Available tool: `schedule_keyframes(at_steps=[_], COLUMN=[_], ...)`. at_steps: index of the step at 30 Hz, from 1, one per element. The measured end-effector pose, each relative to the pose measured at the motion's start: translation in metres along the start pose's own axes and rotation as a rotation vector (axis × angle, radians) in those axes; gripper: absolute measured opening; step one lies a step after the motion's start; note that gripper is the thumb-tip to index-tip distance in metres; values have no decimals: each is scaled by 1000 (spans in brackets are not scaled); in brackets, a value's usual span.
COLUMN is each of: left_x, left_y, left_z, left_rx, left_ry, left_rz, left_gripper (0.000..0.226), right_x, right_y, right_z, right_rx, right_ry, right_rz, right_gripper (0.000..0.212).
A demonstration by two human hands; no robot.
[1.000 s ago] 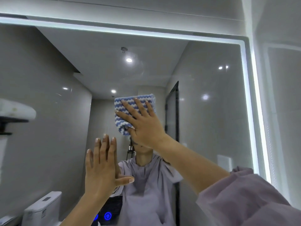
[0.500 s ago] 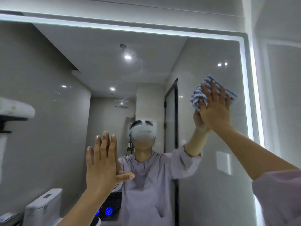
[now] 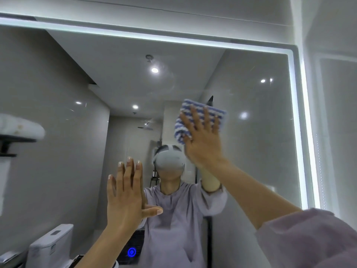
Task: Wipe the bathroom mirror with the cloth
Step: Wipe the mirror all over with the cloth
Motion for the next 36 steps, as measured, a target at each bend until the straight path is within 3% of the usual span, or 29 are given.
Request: schedule_keyframes(at_steps=[5,16,23,31,36], left_x=[3,-4,-7,-7,-7], left_y=[2,3,1,1,0], left_z=[-2,1,3,4,3], left_rx=[-27,-6,2,-2,-9], left_ry=[-23,3,19,26,16], left_rz=[-22,46,50,29,33], left_gripper=[140,141,133,136,130], right_x=[2,-7,-14,-4,-1], right_y=[17,64,83,42,37], right_z=[-90,-99,-10,136,135], right_rx=[-287,-354,-61,301,410], right_ry=[-7,7,65,110,141], right_rz=[-33,-20,25,20,-21], right_gripper=[61,57,54,54,56])
Point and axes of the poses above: each hand's wrist, its own y-axis towards the middle knuckle, its own x-axis out of the palm, z = x × y, the point moved 7 cm from there along y, towards the middle knuckle, and after that the axes turned 2 degrees about -y, right-handed, at the moved point
